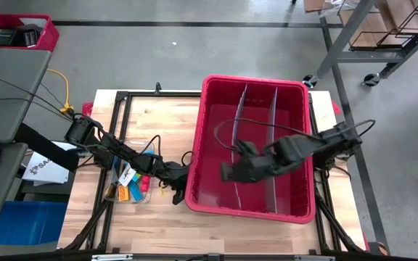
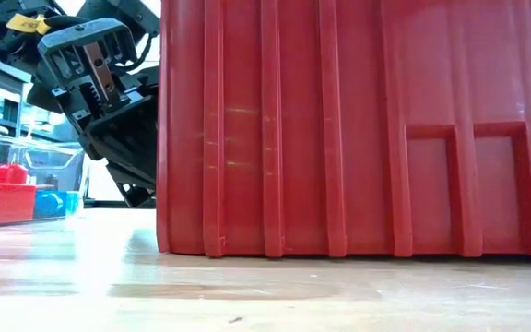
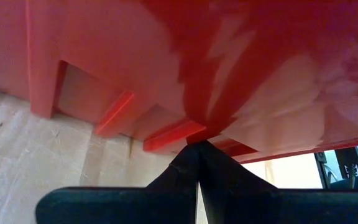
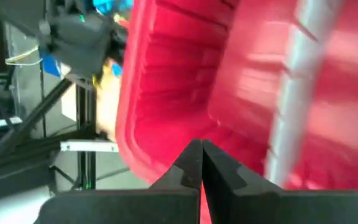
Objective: Sort Items/Unsort Items
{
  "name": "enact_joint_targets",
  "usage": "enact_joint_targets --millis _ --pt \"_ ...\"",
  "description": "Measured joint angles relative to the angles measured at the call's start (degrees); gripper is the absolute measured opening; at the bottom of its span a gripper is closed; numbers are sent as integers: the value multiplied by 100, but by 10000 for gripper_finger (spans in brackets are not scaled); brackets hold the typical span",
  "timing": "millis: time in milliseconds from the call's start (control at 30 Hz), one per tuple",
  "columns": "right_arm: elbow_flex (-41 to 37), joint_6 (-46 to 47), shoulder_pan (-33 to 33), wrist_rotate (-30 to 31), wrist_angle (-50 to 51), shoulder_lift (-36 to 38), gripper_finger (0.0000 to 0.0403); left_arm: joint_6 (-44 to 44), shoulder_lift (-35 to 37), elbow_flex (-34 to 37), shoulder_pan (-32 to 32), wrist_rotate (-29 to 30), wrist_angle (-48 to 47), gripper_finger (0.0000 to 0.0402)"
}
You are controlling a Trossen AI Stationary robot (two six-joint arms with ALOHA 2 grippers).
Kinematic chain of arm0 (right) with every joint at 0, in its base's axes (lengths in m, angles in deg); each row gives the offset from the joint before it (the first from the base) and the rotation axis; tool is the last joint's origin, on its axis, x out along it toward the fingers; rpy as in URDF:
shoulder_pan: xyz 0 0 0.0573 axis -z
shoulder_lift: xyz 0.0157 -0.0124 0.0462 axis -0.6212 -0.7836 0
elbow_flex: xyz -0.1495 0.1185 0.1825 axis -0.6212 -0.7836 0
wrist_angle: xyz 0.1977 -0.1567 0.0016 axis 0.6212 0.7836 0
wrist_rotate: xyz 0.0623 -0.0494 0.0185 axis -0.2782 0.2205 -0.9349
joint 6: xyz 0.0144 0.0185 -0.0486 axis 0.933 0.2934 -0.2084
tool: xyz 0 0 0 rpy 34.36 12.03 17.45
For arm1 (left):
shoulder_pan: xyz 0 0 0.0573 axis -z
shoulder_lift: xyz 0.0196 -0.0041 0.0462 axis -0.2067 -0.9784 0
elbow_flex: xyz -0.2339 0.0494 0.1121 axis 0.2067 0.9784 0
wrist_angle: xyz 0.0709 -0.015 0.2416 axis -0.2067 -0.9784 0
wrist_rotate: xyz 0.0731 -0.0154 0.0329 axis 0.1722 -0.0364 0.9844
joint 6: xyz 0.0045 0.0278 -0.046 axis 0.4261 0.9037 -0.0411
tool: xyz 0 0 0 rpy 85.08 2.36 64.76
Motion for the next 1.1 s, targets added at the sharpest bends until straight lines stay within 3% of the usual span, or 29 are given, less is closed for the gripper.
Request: enact_joint_targets --millis 133,467,733,867,1100 --pt "-42 -779 610 -378 -216 -334 0 0 0 0 0 8 -5 0" --pt "-40 -2114 1975 -776 321 -951 0 -7 0 4 2 50 -11 0" --pt "-40 -2218 1975 -1031 1523 -1078 0 -149 0 7 4 123 -13 0" --pt "-32 -2036 1899 -1001 1603 -1026 0 -117 0 7 4 199 -13 0" --pt "1031 -2209 1861 -272 1383 -1018 0 -113 0 7 2 243 -41 0"
